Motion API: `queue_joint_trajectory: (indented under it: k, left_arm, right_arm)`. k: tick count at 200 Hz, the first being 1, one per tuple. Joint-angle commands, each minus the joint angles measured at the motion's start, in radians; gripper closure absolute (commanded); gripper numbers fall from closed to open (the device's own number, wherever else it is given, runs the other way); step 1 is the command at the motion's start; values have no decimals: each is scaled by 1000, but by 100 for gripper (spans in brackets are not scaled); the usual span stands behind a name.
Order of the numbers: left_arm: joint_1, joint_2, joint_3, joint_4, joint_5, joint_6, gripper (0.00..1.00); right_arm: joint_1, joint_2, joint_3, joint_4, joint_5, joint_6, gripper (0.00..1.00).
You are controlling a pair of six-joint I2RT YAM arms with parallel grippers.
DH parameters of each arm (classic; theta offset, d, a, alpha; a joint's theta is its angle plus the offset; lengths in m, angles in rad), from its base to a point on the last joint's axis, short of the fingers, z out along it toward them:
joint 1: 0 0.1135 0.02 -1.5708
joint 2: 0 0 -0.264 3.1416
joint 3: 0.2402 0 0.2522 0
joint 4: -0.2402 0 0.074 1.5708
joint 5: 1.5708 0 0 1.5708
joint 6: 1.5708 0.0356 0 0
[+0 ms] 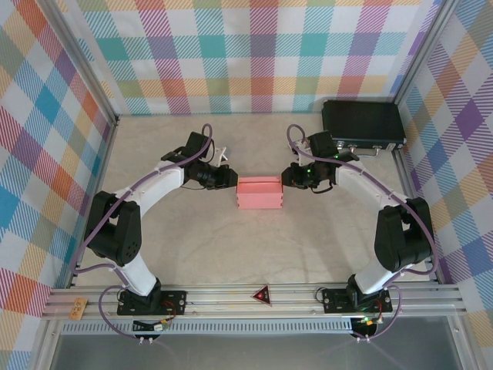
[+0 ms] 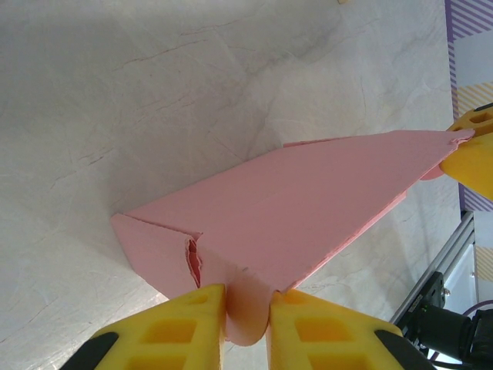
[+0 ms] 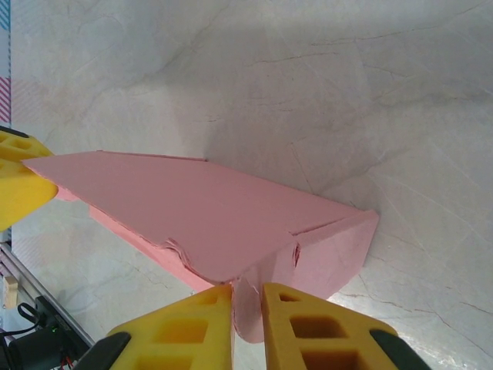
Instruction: Fold the paper box
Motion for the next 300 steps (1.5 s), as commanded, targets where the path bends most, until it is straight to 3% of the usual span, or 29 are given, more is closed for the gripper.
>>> queue_joint_trajectory:
  k: [1,300]
  left_arm:
    - [-15,-21,-18,-9,9,-10,80]
    - [-33,3,-7,-77,-52,33,80]
  right_arm:
    - [9,21,6,18,-36,10,82]
    - [10,36,40,-5,-63,18,80]
